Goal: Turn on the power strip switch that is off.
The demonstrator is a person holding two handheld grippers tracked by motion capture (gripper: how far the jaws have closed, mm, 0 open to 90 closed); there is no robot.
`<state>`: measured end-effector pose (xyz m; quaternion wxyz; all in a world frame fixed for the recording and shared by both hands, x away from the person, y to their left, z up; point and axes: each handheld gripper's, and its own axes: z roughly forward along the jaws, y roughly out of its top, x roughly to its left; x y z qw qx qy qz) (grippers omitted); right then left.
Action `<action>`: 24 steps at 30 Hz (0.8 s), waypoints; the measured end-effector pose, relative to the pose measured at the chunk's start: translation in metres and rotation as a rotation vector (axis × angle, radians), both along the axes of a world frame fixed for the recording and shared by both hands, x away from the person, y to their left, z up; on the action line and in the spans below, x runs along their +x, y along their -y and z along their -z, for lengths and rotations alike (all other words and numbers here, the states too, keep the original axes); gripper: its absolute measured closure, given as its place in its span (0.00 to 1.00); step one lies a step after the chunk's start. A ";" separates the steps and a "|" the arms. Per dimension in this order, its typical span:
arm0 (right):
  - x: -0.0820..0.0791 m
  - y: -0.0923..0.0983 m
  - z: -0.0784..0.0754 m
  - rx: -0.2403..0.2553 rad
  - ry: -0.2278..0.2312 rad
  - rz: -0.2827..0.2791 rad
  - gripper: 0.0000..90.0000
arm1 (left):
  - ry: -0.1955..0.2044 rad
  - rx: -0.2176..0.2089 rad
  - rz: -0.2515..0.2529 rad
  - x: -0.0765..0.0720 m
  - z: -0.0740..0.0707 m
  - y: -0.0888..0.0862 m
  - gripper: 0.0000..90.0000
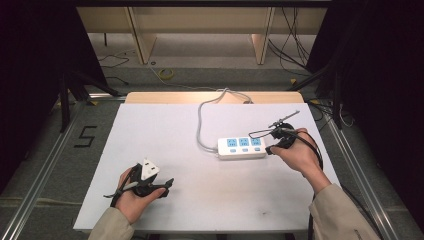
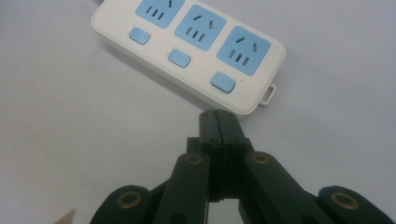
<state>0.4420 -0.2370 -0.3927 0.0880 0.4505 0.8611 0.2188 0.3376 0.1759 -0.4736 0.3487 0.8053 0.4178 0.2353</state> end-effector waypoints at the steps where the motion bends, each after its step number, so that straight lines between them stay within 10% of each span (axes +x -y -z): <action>1: 0.000 0.000 0.000 -0.001 0.000 0.000 1.00 | 0.000 0.000 0.000 0.000 0.000 0.000 0.30; 24: 0.013 -0.007 -0.001 -0.018 -0.016 0.012 1.00 | -0.001 -0.004 -0.002 0.000 0.000 0.001 0.30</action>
